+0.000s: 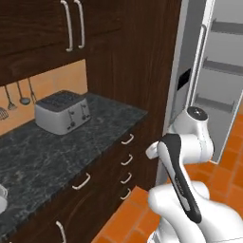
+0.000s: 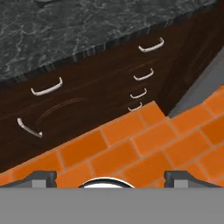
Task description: Place one lemon wedge and one steak in each tupperware on the nearby counter, to pack two identical lunches.
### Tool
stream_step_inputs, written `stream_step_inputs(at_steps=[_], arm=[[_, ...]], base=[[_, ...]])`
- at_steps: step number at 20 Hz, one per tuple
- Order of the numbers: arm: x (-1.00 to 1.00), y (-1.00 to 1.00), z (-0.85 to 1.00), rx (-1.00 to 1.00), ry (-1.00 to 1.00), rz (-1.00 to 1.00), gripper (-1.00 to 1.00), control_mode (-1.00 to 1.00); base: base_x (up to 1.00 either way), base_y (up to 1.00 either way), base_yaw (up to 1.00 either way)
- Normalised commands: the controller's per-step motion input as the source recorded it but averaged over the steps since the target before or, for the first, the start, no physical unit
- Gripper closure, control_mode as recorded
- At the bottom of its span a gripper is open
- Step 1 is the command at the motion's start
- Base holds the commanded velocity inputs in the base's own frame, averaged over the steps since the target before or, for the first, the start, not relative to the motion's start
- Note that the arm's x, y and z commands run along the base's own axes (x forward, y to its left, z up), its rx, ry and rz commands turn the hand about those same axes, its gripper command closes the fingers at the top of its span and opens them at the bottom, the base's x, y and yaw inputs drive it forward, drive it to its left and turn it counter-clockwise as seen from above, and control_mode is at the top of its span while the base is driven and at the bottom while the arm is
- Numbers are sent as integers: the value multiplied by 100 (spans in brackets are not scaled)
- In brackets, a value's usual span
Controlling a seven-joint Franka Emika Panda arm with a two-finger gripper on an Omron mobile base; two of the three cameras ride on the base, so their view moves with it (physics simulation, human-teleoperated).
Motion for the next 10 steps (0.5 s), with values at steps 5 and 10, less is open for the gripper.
stream_step_inputs(at_steps=[5,10], arm=[[0,0,0,0,0,0,-100,100],[0,0,0,0,0,0,-100,100]], base=[[58,-100,-23],[71,-100,-1]])
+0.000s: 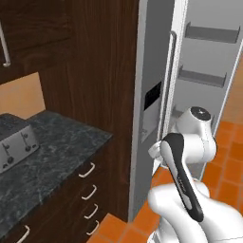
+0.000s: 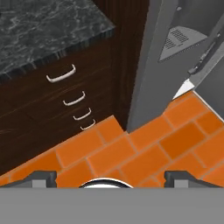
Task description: Place one lemon wedge and one steak in each tupperware on the nearby counter, to pack two identical lunches.
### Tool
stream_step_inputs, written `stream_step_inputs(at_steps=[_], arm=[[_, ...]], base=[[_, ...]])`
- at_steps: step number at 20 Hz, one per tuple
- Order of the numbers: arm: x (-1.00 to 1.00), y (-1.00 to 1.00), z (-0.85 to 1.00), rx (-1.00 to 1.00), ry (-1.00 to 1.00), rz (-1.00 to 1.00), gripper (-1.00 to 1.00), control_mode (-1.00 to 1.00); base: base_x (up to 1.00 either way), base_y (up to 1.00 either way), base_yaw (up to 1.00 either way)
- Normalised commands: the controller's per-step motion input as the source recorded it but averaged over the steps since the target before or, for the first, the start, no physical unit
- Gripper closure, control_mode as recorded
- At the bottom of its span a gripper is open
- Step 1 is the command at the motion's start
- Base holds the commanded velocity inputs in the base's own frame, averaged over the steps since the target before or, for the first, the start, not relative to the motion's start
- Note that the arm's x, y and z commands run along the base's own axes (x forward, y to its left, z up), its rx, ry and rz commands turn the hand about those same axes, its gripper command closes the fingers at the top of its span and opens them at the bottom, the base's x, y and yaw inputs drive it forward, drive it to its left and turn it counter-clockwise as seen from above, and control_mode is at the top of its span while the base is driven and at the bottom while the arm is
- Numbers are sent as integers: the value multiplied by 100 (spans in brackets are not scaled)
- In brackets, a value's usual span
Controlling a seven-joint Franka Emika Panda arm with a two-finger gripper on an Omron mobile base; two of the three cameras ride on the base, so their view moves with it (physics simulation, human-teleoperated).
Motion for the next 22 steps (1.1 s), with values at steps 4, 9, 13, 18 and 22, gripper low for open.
stream_step_inputs(at_steps=[4,9,13,18,22], arm=[[0,0,0,0,0,0,-100,100],[0,0,0,0,0,0,-100,100],[0,0,0,0,0,0,-100,100],[0,0,0,0,0,0,-100,100],[0,0,0,0,0,0,-100,100]], base=[[83,-100,2],[79,-100,12],[77,-97,22],[52,-78,35],[46,-66,45]])
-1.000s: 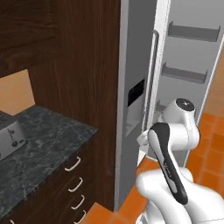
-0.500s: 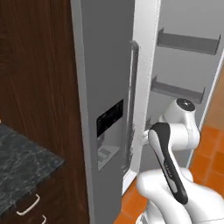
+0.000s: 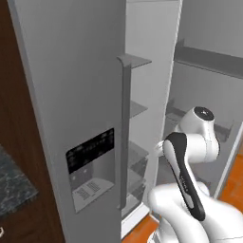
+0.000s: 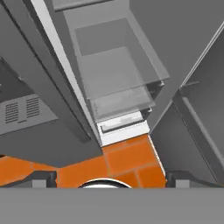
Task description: Place one lemon wedge and one steak in each tupperware on the nearby counter, to pack two identical lunches.
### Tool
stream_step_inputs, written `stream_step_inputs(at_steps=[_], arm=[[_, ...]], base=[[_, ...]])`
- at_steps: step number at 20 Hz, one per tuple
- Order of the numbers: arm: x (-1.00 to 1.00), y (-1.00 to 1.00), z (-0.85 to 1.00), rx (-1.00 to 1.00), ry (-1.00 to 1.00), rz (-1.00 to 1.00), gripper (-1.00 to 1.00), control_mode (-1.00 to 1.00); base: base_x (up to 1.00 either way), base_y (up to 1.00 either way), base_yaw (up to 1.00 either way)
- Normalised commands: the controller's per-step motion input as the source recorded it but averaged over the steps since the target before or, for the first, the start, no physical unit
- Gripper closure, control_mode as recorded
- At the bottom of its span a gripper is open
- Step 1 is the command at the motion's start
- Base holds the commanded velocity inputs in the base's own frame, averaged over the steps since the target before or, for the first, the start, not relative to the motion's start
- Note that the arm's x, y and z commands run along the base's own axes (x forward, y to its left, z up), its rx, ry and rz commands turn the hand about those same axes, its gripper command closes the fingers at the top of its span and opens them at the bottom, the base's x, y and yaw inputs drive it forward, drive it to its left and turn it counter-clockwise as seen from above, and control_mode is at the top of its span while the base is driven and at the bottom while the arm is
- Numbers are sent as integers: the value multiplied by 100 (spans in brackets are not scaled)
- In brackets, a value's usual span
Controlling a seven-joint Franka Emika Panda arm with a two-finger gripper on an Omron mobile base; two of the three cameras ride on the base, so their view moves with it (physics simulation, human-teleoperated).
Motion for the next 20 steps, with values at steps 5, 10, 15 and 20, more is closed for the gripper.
stream_step_inputs(at_steps=[5,10,15,20], arm=[[0,0,0,0,0,0,-100,100],[0,0,0,0,0,0,-100,100],[0,0,0,0,0,0,-100,100],[0,0,0,0,0,0,-100,100]], base=[[29,-46,42],[40,-4,38],[66,-21,26],[43,-65,29]])
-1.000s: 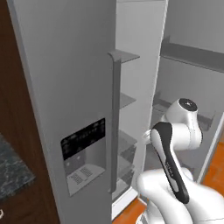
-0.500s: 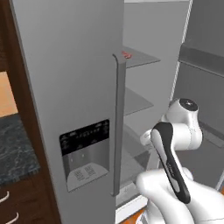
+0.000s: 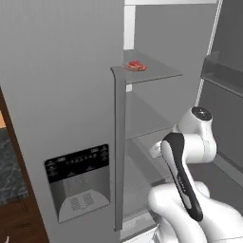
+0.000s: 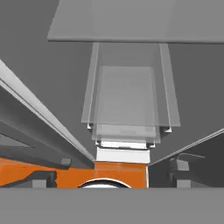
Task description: Place one lemon wedge and one steak in each tupperware on the nearby counter, to pack two identical lunches.
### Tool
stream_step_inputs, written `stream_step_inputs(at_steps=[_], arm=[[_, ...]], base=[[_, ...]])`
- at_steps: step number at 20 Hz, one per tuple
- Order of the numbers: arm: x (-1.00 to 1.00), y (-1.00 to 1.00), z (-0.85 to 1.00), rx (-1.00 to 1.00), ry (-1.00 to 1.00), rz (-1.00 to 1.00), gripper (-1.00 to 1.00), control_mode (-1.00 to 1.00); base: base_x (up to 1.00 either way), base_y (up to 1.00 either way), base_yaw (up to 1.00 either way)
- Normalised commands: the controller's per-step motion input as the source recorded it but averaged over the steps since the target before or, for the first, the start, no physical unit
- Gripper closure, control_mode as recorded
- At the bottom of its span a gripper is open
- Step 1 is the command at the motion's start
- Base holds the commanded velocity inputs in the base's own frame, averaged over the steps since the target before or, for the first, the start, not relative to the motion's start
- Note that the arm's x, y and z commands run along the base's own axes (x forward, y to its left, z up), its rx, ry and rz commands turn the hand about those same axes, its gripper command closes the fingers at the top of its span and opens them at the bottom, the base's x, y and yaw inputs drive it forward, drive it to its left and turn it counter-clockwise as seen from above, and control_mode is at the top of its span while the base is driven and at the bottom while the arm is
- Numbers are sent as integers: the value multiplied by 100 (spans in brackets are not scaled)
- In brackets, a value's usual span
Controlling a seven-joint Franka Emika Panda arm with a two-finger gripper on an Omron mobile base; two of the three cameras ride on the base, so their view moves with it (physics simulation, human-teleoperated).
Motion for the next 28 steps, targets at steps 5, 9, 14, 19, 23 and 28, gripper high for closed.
stream_step_inputs(at_steps=[5,9,14,19,23,28], arm=[[0,0,0,0,0,0,-100,100],[34,-16,3,5,-2,8,-100,-100],[25,-1,85,1,-21,-3,-100,-100],[28,21,61,0,-26,-21,-100,-100],[20,35,51,0,-25,-35,-100,-100],[16,7,57,0,-25,-30,-100,-100]], base=[[59,-4,22],[14,0,4],[0,0,0],[0,0,0],[0,0,0],[0,0,0]])
